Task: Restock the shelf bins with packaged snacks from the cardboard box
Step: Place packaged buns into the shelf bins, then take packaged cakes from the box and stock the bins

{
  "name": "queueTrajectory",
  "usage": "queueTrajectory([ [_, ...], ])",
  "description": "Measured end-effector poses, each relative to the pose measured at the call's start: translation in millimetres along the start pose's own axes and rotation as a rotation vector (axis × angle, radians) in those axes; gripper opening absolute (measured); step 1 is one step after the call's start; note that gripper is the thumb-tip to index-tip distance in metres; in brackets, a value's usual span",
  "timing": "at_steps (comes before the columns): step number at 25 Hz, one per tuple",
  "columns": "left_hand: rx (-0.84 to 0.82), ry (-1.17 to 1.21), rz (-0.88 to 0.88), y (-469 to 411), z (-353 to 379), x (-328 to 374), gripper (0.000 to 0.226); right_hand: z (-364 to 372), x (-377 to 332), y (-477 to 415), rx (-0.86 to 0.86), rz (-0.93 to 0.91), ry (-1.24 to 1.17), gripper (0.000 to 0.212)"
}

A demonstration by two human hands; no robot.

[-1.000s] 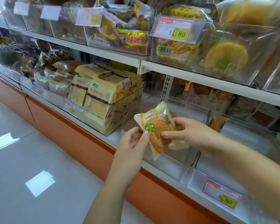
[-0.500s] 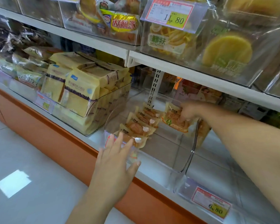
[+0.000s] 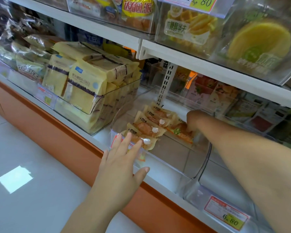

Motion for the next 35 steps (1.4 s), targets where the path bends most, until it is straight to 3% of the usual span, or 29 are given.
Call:
queueTrajectory([
  [4,0.009,0.007,0.007,-0.3,1.4,-1.2,0.072,4.9,-6.4,4.4,-0.107,-0.049,-0.024,0.045],
  [10,0.010,0.031,0.010,-2.4,1.7,-2.6,0.071,1.9,-8.9,8.8,0.046,0.002,0.067,0.068],
  [14,0.001,0.047,0.008,-1.0,0.4,-1.6,0.071,3.7,-7.5,11.8,0.005,0.046,0.111,0.062],
  [16,0.007,0.075,-0.002,1.8,-1.0,2.6,0.071,2.4,-5.8,19.2,0.015,0.022,0.024,0.065],
  [19,0.021,0.171,-0.005,14.1,-6.5,20.2,0.072,-4.2,1.4,55.5,0.161,-0.091,-0.134,0.077],
  [23,0.049,0.285,0.067,40.7,-12.7,52.2,0.070,4.4,12.7,148.4,0.375,-0.350,-0.532,0.062],
  [28,-0.025,0.202,0.240,95.6,8.5,110.8,0.063,66.8,56.8,285.4,0.604,-0.544,-0.836,0.043],
  [30,-0.165,0.136,0.323,127.1,32.5,138.3,0.060,111.9,81.6,328.2,0.538,-0.534,-0.930,0.038],
  [32,-0.330,0.056,0.379,155.7,63.5,160.0,0.059,165.9,104.0,356.1,0.349,-0.526,-0.924,0.036],
  [35,-0.571,-0.061,0.385,186.4,118.5,176.8,0.059,259.5,136.2,382.7,0.033,-0.506,-0.704,0.038],
])
Point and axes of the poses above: each hand's wrist, its own y-axis away from the middle knuckle, its own z-axis out of the palm, x = y × z, the point moved 3 cm from there along -y, towards the middle knuckle, and after that the axes turned 7 degrees about -x, right-handed, at the moved point
